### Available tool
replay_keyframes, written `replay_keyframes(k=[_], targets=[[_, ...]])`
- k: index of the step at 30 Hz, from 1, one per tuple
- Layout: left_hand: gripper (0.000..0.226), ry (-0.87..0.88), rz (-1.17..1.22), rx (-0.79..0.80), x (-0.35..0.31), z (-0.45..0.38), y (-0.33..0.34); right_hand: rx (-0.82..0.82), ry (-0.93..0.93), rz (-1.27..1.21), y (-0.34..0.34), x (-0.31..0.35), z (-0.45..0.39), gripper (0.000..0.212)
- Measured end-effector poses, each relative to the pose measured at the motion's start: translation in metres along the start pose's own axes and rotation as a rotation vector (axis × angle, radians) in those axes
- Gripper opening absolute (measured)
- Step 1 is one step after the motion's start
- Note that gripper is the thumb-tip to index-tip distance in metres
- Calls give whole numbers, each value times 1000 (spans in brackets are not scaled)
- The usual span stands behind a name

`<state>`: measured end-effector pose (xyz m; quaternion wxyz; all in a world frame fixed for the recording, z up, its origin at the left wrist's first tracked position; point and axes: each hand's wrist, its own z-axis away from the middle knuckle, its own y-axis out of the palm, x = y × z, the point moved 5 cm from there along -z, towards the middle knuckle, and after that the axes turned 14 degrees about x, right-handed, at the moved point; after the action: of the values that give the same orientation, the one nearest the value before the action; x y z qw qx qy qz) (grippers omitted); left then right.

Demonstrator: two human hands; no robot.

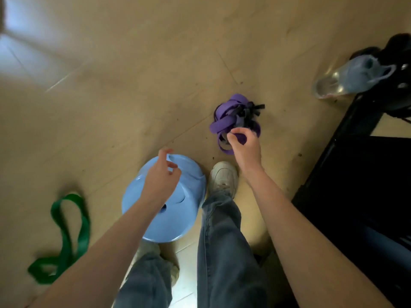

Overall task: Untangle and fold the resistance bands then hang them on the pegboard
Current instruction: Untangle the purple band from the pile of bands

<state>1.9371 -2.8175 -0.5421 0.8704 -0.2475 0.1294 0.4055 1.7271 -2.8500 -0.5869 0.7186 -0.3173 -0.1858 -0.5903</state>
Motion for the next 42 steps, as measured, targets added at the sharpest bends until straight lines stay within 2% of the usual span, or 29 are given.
replay_keyframes(k=[4, 8, 11, 14, 16, 18, 20, 21, 23, 28, 33, 37, 40, 42], targets=[[74, 201, -50, 55, -38, 65, -16, 44, -226, -2, -12, 79, 112, 15], [80, 297, -212, 38, -53, 142, -51, 289, -422, 43, 20, 158, 236, 38], [59, 275, -280, -32, -30, 211, -96, 520, -367, -184, 55, 197, 310, 42], [22, 264, -213, -199, 10, 295, -153, 668, -335, -291, 89, 235, 372, 27], [18, 232, -49, -288, 40, 345, -190, 754, -358, -241, 114, 263, 411, 21], [41, 230, 150, -273, 65, 392, -218, 849, -387, -161, 145, 287, 452, 20], [71, 239, 210, -255, 81, 436, -237, 947, -410, -66, 177, 307, 496, 24], [75, 238, 215, -251, 89, 455, -244, 997, -424, -24, 195, 316, 517, 24], [68, 203, 282, -290, 114, 493, -252, 1083, -454, 48, 227, 330, 561, 25], [58, -6, 620, -375, 201, 590, -248, 1187, -496, 195, 297, 342, 641, 21], [44, -39, 1077, -661, 269, 672, -238, 1343, -599, 475, 366, 320, 702, 19], [41, -15, 1559, -865, 305, 719, -228, 1482, -778, 819, 424, 301, 744, 26], [42, 72, 1761, -912, 318, 732, -224, 1590, -978, 1026, 464, 296, 766, 40], [47, 121, 1865, -942, 324, 734, -225, 1579, -1147, 1141, 488, 296, 774, 39]])
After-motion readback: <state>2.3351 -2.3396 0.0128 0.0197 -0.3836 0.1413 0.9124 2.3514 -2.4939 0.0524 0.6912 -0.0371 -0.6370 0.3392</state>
